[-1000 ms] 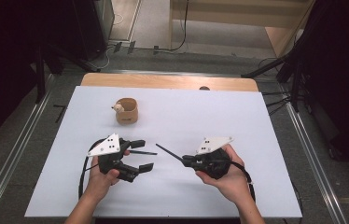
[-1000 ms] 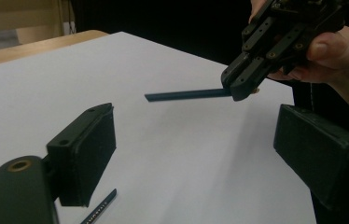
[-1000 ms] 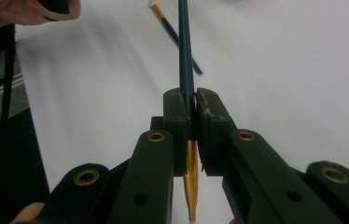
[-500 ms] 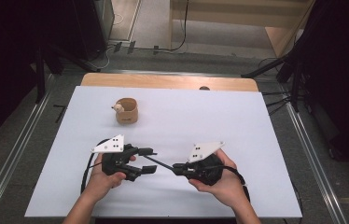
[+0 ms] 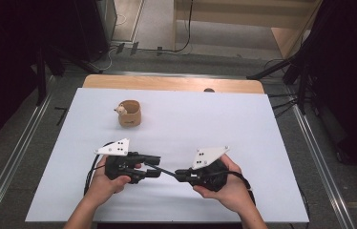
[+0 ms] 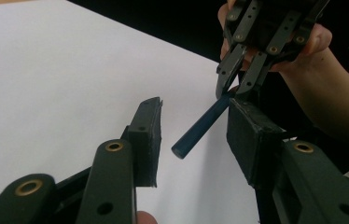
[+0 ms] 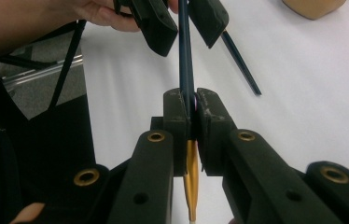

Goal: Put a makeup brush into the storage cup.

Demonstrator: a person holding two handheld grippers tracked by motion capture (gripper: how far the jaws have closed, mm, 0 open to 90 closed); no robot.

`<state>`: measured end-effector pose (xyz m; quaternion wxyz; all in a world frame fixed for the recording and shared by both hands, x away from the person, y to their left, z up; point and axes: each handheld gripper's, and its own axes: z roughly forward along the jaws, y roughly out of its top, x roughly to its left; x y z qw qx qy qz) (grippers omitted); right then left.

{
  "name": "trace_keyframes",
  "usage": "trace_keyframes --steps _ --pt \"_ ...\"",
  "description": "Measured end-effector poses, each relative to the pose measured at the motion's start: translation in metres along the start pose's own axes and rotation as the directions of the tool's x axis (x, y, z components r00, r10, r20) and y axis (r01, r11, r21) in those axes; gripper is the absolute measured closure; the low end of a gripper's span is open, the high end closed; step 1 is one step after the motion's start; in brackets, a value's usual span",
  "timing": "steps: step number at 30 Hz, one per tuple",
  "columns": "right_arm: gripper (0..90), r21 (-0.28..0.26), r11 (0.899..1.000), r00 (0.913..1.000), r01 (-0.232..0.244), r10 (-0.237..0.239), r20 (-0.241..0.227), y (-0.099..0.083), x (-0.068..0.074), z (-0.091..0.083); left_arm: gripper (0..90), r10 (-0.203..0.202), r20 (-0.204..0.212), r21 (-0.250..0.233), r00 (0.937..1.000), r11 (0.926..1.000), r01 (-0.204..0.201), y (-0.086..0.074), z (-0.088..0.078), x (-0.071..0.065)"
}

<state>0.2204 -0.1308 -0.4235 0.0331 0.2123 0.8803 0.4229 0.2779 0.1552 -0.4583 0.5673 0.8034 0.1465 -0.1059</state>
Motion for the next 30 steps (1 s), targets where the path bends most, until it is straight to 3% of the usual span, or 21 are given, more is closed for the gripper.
trace_keyframes --steps 19,24,25,26,28,29,30 --pt "84.8 0.0 1.0 0.9992 0.016 -0.016 -0.038 -0.0048 -0.0048 0.0041 73.0 -0.028 0.081 0.032 0.9963 0.9992 0.026 0.0004 0.001 0.0046" --pt "84.8 0.002 1.0 0.9984 0.031 -0.031 -0.047 -0.0056 -0.0047 0.0033 79.1 -0.041 0.121 0.041 0.9918 0.9985 0.036 -0.0003 0.0015 0.0063" --pt "84.6 0.005 0.999 0.9979 0.037 -0.036 -0.054 -0.0064 -0.005 0.0031 81.4 -0.041 0.163 0.046 0.9857 0.9984 0.034 -0.0008 0.0017 0.006" --pt "84.1 0.011 0.999 0.9972 0.035 -0.034 -0.067 -0.0071 -0.0052 0.0034 83.8 -0.034 0.179 0.049 0.9833 0.9985 0.026 -0.0007 0.0016 0.0055" --pt "83.3 0.007 0.999 0.9972 0.035 -0.034 -0.067 -0.0077 -0.0055 0.004 85.4 -0.034 0.173 0.047 0.9843 0.9986 0.026 -0.0003 0.0012 0.0044" --pt "72.3 -0.024 1.0 0.9983 -0.001 0.0 -0.058 -0.0087 -0.0069 0.0042 85.4 -0.022 0.14 0.046 0.9898 0.9988 0.016 0.0002 -0.0003 0.0039" --pt "63.7 -0.051 0.998 0.9984 -0.022 0.019 -0.053 -0.0084 -0.0081 0.0035 85.5 -0.022 0.14 0.046 0.9898 0.9988 0.016 0.0002 -0.0003 0.0039"
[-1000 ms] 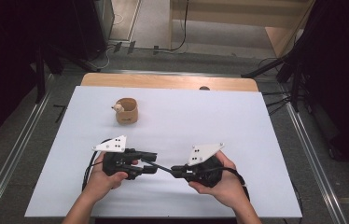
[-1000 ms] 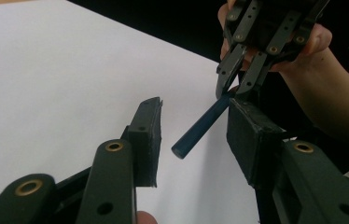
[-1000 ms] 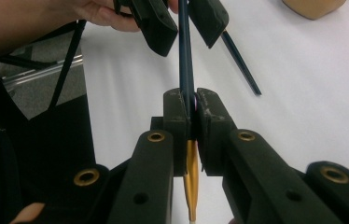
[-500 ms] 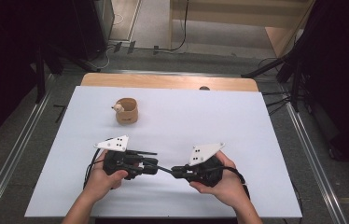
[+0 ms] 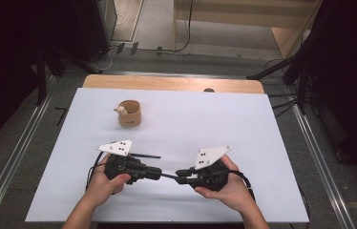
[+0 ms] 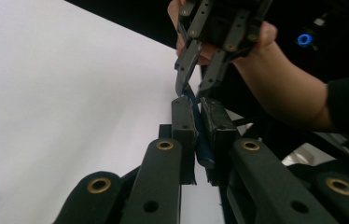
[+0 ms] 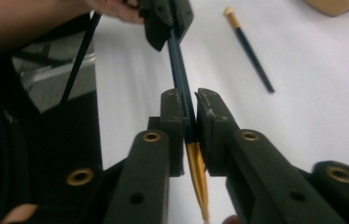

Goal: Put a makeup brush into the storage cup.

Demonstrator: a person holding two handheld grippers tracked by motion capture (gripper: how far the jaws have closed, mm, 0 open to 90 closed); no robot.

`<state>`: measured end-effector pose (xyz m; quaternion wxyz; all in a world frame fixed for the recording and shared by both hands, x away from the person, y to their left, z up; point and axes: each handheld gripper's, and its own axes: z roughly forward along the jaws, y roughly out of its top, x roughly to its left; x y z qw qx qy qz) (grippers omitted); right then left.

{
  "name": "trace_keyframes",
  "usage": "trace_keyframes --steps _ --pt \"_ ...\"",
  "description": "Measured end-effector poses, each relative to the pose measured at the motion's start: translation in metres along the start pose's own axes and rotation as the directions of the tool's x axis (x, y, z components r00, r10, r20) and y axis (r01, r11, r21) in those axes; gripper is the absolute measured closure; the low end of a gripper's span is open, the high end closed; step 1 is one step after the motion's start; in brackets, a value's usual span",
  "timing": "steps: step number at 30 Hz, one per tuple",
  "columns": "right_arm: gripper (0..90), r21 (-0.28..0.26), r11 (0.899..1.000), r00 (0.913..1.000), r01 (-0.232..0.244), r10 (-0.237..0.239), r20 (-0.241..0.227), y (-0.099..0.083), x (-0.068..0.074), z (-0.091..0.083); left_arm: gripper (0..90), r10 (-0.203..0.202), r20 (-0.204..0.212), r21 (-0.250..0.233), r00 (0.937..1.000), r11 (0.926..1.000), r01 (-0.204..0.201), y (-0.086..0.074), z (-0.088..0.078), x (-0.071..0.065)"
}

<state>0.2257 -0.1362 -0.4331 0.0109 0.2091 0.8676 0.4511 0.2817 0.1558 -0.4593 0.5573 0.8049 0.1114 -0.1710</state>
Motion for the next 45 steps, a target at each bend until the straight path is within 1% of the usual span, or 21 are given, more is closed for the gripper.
trace_keyframes --steps 3,8,10,12,13,15,20,22,23,24,25,26,28,29,31,32,34,36,37,40,45 --pt "49.0 -0.061 0.996 0.9954 -0.061 0.066 0.07 0.002 -0.003 -0.003 85.4 0.014 -0.075 -0.023 0.9971 0.9996 -0.016 0.0 -0.005 -0.001" --pt "41.0 -0.134 0.981 0.9858 -0.137 0.149 0.079 0.0 -0.006 -0.006 85.4 0.025 -0.145 -0.064 0.9892 0.9973 -0.034 0.001 -0.013 -0.003" --pt "33.7 -0.196 0.961 0.9652 -0.194 0.223 0.137 -0.003 -0.008 -0.004 85.5 0.022 -0.202 -0.094 0.979 0.9947 -0.042 0.001 -0.018 -0.004" --pt "30.6 -0.213 0.954 0.9603 -0.212 0.244 0.136 -0.004 -0.008 -0.004 85.4 0.022 -0.227 -0.105 0.9737 0.9934 -0.047 0.001 -0.02 -0.005" --pt "21.9 -0.246 0.934 0.9481 -0.258 0.294 0.122 -0.005 -0.01 -0.002 85.4 0.015 -0.27 -0.131 0.9628 0.9899 -0.053 0.001 -0.023 -0.006" --pt "17.6 -0.256 0.929 0.9438 -0.268 0.307 0.124 -0.006 -0.01 -0.001 85.4 0.016 -0.284 -0.14 0.9588 0.9886 -0.057 0.001 -0.024 -0.006" --pt "0.8 -0.293 0.912 0.9072 -0.288 0.358 0.221 -0.005 -0.002 0.006 85.4 0.006 -0.353 -0.167 0.9358 0.9835 -0.069 0.001 -0.025 -0.01" --pt "0.1 -0.34 0.877 0.8809 -0.34 0.424 0.211 -0.006 0.0 0.007 85.4 0.006 -0.369 -0.177 0.9293 0.9812 -0.077 0.002 -0.025 -0.011" --pt "0.0 -0.385 0.836 0.8627 -0.391 0.479 0.164 -0.008 0.001 0.008 85.4 0.015 -0.381 -0.174 0.9245 0.9809 -0.087 0.003 -0.025 -0.012" --pt "0.0 -0.385 0.836 0.8627 -0.391 0.479 0.164 -0.008 0.001 0.008 85.4 0.015 -0.381 -0.174 0.9245 0.9809 -0.087 0.003 -0.025 -0.012" --pt "0.0 -0.413 0.816 0.8413 -0.404 0.509 0.183 -0.008 0.005 0.011 85.4 0.018 -0.391 -0.181 0.92 0.9787 -0.096 0.003 -0.023 -0.014" --pt "0.0 -0.413 0.816 0.8413 -0.404 0.509 0.183 -0.008 0.005 0.011 85.4 0.018 -0.391 -0.181 0.92 0.9787 -0.096 0.003 -0.023 -0.014" --pt "0.0 -0.436 0.791 0.8237 -0.43 0.541 0.17 -0.011 0.005 0.013 85.4 0.021 -0.4 -0.187 0.9163 0.9769 -0.103 0.003 -0.022 -0.016" --pt "0.0 -0.452 0.762 0.8005 -0.464 0.579 0.155 -0.014 0.006 0.016 85.4 0.025 -0.408 -0.196 0.9125 0.9739 -0.115 0.004 -0.02 -0.018" --pt "0.0 -0.469 0.73 0.775 -0.497 0.617 0.138 -0.017 0.006 0.019 85.4 0.035 -0.42 -0.195 0.9069 0.9725 -0.128 0.004 -0.018 -0.02" --pt "0.0 -0.469 0.73 0.775 -0.497 0.617 0.138 -0.017 0.006 0.019 85.4 0.035 -0.42 -0.195 0.9069 0.9725 -0.128 0.004 -0.018 -0.02" --pt "0.0 -0.492 0.689 0.7521 -0.532 0.651 0.1 -0.019 0.009 0.022 85.4 0.047 -0.433 -0.2 0.9003 0.9687 -0.147 0.004 -0.014 -0.023" --pt "0.0 -0.511 0.667 0.7445 -0.543 0.663 0.075 -0.019 0.01 0.023 85.5 0.047 -0.435 -0.204 0.899 0.9674 -0.15 0.004 -0.012 -0.024" --pt "0.0 -0.511 0.667 0.7445 -0.543 0.663 0.075 -0.019 0.01 0.023 85.5 0.053 -0.441 -0.204 0.8961 0.9664 -0.157 0.003 -0.011 -0.025" --pt "1.8 -0.536 0.621 0.7282 -0.572 0.685 0.017 -0.021 0.012 0.024 85.5 0.057 -0.452 -0.211 0.8901 0.9629 -0.168 0.002 -0.004 -0.028" --pt "15.2 -0.552 0.582 0.6989 -0.597 0.715 -0.002 -0.024 0.01 0.026 85.5 0.063 -0.454 -0.211 0.889 0.9616 -0.176 0.001 0.006 -0.031"
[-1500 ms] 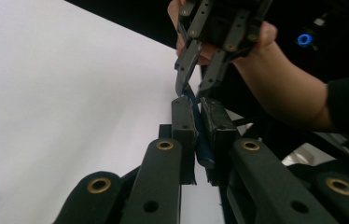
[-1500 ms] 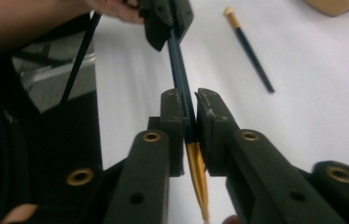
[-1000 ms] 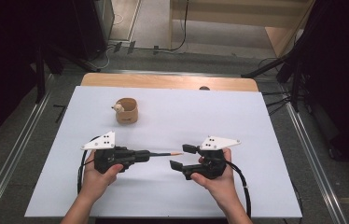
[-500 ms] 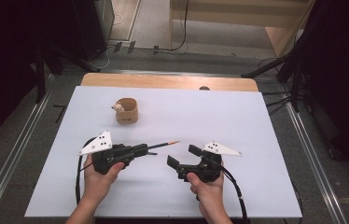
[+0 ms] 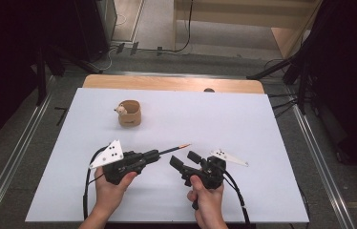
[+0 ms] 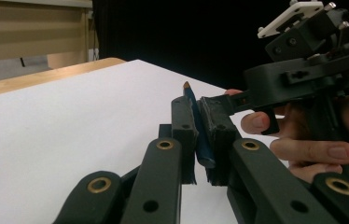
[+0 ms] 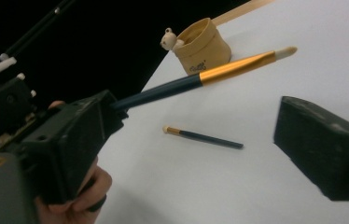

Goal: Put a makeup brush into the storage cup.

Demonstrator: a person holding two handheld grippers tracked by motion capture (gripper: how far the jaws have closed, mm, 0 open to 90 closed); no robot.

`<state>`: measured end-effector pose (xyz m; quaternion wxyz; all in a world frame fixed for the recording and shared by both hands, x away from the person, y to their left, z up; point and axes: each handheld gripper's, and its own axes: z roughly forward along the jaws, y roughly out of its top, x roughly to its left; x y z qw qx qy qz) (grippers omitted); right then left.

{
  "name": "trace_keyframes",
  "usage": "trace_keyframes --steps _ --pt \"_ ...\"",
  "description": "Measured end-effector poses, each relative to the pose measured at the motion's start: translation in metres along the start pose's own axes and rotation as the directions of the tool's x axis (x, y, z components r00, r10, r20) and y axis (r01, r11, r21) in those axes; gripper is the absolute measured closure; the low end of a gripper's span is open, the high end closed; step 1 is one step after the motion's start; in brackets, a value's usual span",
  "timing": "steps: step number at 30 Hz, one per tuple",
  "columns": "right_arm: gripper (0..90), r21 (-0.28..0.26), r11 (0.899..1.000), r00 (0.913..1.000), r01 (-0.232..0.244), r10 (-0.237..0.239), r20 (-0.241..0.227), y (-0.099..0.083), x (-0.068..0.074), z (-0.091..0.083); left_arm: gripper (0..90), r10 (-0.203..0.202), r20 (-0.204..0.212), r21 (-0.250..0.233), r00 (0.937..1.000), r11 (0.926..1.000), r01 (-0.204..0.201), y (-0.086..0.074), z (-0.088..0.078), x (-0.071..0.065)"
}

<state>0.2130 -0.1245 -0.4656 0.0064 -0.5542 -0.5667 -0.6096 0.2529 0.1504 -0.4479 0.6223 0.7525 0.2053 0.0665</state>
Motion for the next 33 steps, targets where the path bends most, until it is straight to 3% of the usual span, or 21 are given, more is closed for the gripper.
trace_keyframes --steps 4,5,7,11,13,15,16,19,20,21,22,23,24,25,26,27,28,29,30,31,33 --pt "25.3 -0.026 0.999 0.9991 -0.038 0.038 -0.017 0.0 -0.005 -0.001 85.4 0.009 -0.001 -0.004 1.0 1.0 -0.009 -0.002 0.006 -0.006" --pt "31.5 -0.037 0.996 0.9955 -0.08 0.078 -0.053 0.0 -0.009 -0.002 85.4 0.015 -0.008 -0.001 0.9999 0.9999 -0.015 -0.004 0.008 -0.008" --pt "35.9 -0.046 0.993 0.9917 -0.111 0.107 -0.07 0.0 -0.012 -0.002 85.4 0.015 -0.009 0.001 0.9998 0.9999 -0.015 -0.005 0.009 -0.009" --pt "45.9 -0.043 0.985 0.9847 -0.165 0.163 -0.063 -0.001 -0.017 -0.002 85.4 0.019 -0.012 0.007 0.9997 0.9998 -0.019 -0.007 0.013 -0.013" --pt "46.4 -0.034 0.981 0.9802 -0.189 0.186 -0.068 -0.001 -0.018 -0.001 85.4 0.02 -0.011 0.007 0.9997 0.9998 -0.02 -0.008 0.013 -0.013" --pt "48.0 -0.02 0.967 0.9629 -0.253 0.25 -0.102 -0.002 -0.024 0.001 85.4 0.024 -0.013 0.008 0.9996 0.9997 -0.024 -0.009 0.015 -0.014" --pt "48.0 -0.02 0.967 0.9629 -0.253 0.25 -0.102 -0.002 -0.024 0.001 85.4 0.026 -0.012 0.012 0.9996 0.9996 -0.026 -0.009 0.016 -0.015" --pt "56.6 -0.023 0.951 0.9443 -0.309 0.304 -0.126 -0.003 -0.029 0.0 85.5 0.036 -0.005 0.015 0.9994 0.9993 -0.036 -0.01 0.017 -0.017" --pt "62.4 -0.021 0.948 0.9408 -0.319 0.314 -0.128 -0.003 -0.031 0.0 85.5 0.045 0.006 0.031 0.999 0.9985 -0.045 -0.009 0.019 -0.019" --pt "62.4 -0.021 0.948 0.9408 -0.319 0.314 -0.128 -0.003 -0.031 0.0 85.4 0.045 0.006 0.031 0.999 0.9985 -0.045 -0.009 0.019 -0.019" --pt "74.7 -0.03 0.939 0.9201 -0.343 0.329 -0.212 -0.004 -0.037 -0.001 85.0 0.014 0.039 0.065 0.9991 0.9978 -0.016 -0.011 0.023 -0.016" --pt "74.7 -0.03 0.939 0.9201 -0.343 0.329 -0.212 -0.004 -0.037 -0.001 83.5 0.014 0.039 0.065 0.9991 0.9978 -0.016 -0.011 0.023 -0.016" --pt "84.1 -0.037 0.941 0.9179 -0.335 0.318 -0.238 -0.002 -0.041 -0.004 72.1 -0.016 0.069 0.067 0.9975 0.9977 0.011 -0.014 0.025 -0.013" --pt "84.1 -0.037 0.941 0.9179 -0.335 0.318 -0.238 -0.002 -0.041 -0.004 72.1 -0.023 0.077 0.062 0.9967 0.9979 0.018 -0.015 0.025 -0.012" --pt "84.2 -0.071 0.957 0.9371 -0.28 0.256 -0.237 -0.001 -0.041 -0.007 58.4 -0.02 0.067 0.074 0.9975 0.9971 0.015 -0.014 0.025 -0.013" --pt "84.2 -0.071 0.957 0.9371 -0.28 0.256 -0.237 -0.001 -0.041 -0.007 57.4 -0.02 0.067 0.074 0.9975 0.9971 0.015 -0.014 0.025 -0.013" --pt "84.3 -0.088 0.974 0.9565 -0.207 0.183 -0.227 0.002 -0.037 -0.01 54.9 -0.024 0.069 0.081 0.9973 0.9965 0.018 -0.012 0.025 -0.013" --pt "84.3 -0.096 0.983 0.9689 -0.159 0.136 -0.207 0.004 -0.033 -0.011 52.7 -0.029 0.068 0.083 0.9973 0.9963 0.024 -0.011 0.025 -0.013" --pt "84.3 -0.096 0.983 0.9689 -0.159 0.136 -0.207 0.004 -0.033 -0.011 50.5 -0.029 0.068 0.083 0.9973 0.9963 0.024 -0.011 0.025 -0.013" --pt "84.2 -0.101 0.989 0.9781 -0.112 0.092 -0.186 0.005 -0.028 -0.012 50.5 -0.035 0.064 0.086 0.9973 0.9959 0.029 -0.01 0.025 -0.013" --pt "84.3 -0.109 0.994 0.9852 -0.032 0.013 -0.171 0.008 -0.019 -0.012 49.4 -0.039 0.06 0.096 0.9974 0.9948 0.033 -0.01 0.026 -0.013"
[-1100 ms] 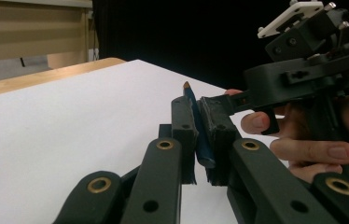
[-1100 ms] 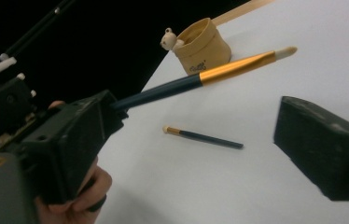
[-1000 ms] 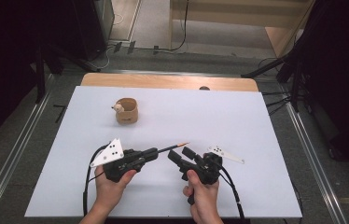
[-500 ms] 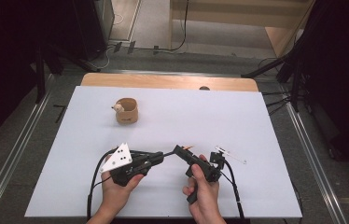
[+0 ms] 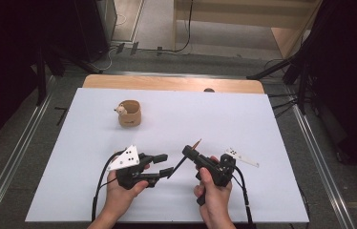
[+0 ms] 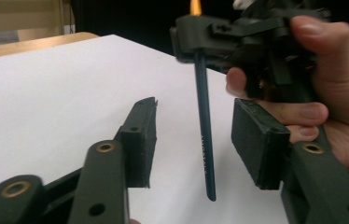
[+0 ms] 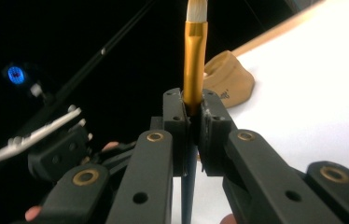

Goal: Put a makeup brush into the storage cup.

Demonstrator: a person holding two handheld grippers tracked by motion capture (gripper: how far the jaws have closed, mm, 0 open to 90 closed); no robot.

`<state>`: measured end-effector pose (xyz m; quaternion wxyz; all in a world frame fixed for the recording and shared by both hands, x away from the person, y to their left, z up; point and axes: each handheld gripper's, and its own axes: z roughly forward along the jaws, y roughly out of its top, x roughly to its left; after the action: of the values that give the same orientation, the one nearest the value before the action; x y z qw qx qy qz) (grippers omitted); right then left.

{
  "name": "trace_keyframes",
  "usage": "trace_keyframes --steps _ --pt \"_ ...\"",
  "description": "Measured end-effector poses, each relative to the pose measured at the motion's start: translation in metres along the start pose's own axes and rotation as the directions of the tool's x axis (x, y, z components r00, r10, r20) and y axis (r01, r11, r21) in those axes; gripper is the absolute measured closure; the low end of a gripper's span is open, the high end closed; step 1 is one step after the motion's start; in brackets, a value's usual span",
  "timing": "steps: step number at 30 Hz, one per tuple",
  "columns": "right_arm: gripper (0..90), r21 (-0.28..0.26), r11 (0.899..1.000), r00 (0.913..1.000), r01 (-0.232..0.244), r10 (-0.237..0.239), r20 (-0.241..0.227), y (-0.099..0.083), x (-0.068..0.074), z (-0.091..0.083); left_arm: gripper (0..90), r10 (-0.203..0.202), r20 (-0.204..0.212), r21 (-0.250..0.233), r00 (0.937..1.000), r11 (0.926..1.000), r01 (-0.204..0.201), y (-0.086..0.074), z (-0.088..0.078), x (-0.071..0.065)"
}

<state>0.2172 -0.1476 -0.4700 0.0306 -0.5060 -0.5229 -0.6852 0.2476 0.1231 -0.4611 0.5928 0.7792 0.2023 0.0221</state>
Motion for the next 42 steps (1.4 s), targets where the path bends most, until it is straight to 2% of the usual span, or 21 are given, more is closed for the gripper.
trace_keyframes --steps 1,2,3,5,7,8,9,11,14,15,16,17,20,26,28,33,36,37,38,41,42 --pt "84.3 0.014 0.996 0.9956 0.089 -0.089 0.029 0.001 0.009 0.001 49.3 0.003 0.003 0.01 1.0 0.9999 -0.003 0.0 0.001 0.0" --pt "84.3 0.014 0.996 0.9956 0.089 -0.089 0.029 0.001 0.009 0.001 49.4 0.003 0.003 0.01 1.0 0.9999 -0.003 0.0 0.001 0.0" --pt "84.3 0.029 0.986 0.9849 0.165 -0.166 0.048 0.001 0.016 0.002 49.6 0.0 0.004 0.013 1.0 0.9999 0.0 0.0 0.001 -0.001" --pt "84.3 0.042 0.972 0.9704 0.229 -0.232 0.068 -0.001 0.022 0.004 52.5 -0.003 0.015 0.024 0.9999 0.9997 0.002 0.002 0.002 -0.003" --pt "84.3 0.06 0.961 0.9594 0.27 -0.273 0.07 -0.003 0.026 0.007 54.4 0.003 0.02 0.033 0.9998 0.9994 -0.004 0.003 0.003 -0.005" --pt "84.3 0.06 0.961 0.9594 0.27 -0.273 0.07 -0.003 0.026 0.007 55.2 0.003 0.02 0.033 0.9998 0.9994 -0.004 0.003 0.003 -0.005" --pt "84.3 0.076 0.952 0.9509 0.298 -0.303 0.064 -0.005 0.029 0.009 56.0 0.008 0.019 0.036 0.9998 0.9993 -0.009 0.004 0.004 -0.006" --pt "84.3 0.082 0.947 0.9467 0.311 -0.316 0.061 -0.007 0.03 0.011 57.0 0.009 0.015 0.043 0.9998 0.999 -0.01 0.005 0.005 -0.008" --pt "84.3 0.102 0.924 0.9264 0.368 -0.374 0.045 -0.011 0.037 0.015 61.7 0.009 0.011 0.055 0.9999 0.9985 -0.009 0.006 0.006 -0.009" --pt "84.3 0.102 0.924 0.9264 0.368 -0.374 0.045 -0.011 0.037 0.015 62.6 0.009 0.011 0.055 0.9999 0.9985 -0.009 0.006 0.006 -0.009" --pt "84.3 0.108 0.912 0.9155 0.395 -0.401 0.036 -0.012 0.041 0.016 63.6 0.007 0.012 0.056 0.9999 0.9984 -0.008 0.006 0.006 -0.01" --pt "84.3 0.108 0.912 0.9155 0.395 -0.401 0.036 -0.012 0.041 0.016 63.6 0.006 0.016 0.06 0.9999 0.9982 -0.007 0.007 0.006 -0.01" --pt "84.3 0.117 0.897 0.9003 0.427 -0.433 0.039 -0.015 0.046 0.018 67.4 -0.008 0.031 0.067 0.9995 0.9978 0.005 0.007 0.008 -0.01" --pt "84.3 0.132 0.893 0.8987 0.43 -0.438 0.031 -0.017 0.045 0.019 72.0 -0.021 0.045 0.074 0.9988 0.9971 0.018 0.008 0.01 -0.012" --pt "84.2 0.133 0.89 0.8957 0.437 -0.444 0.027 -0.017 0.045 0.02 78.5 -0.025 0.037 0.078 0.999 0.9967 0.022 0.007 0.01 -0.01" --pt "82.6 0.135 0.893 0.9007 0.43 -0.434 0.003 -0.016 0.042 0.021 82.9 -0.026 0.047 0.079 0.9986 0.9966 0.022 0.006 0.01 -0.009" --pt "57.3 0.119 0.884 0.8874 0.453 -0.46 0.036 -0.014 0.042 0.021 83.0 -0.032 0.052 0.082 0.9981 0.9962 0.027 0.005 0.009 -0.007" --pt "57.3 0.119 0.884 0.8874 0.453 -0.46 0.036 -0.014 0.042 0.021 83.0 -0.029 0.054 0.083 0.9981 0.9963 0.025 0.005 0.009 -0.006" --pt "45.5 0.102 0.873 0.8723 0.476 -0.484 0.07 -0.011 0.042 0.017 83.0 -0.041 0.047 0.076 0.998 0.9964 0.038 0.004 0.007 -0.004" --pt "38.8 0.073 0.873 0.8672 0.482 -0.488 0.101 -0.006 0.041 0.012 83.0 -0.046 0.037 0.072 0.9983 0.9965 0.043 0.003 0.005 0.0" --pt "34.8 0.051 0.869 0.8604 0.493 -0.495 0.12 -0.001 0.042 0.004 83.0 -0.048 0.03 0.068 0.9984 0.9966 0.046 0.002 0.002 0.003"
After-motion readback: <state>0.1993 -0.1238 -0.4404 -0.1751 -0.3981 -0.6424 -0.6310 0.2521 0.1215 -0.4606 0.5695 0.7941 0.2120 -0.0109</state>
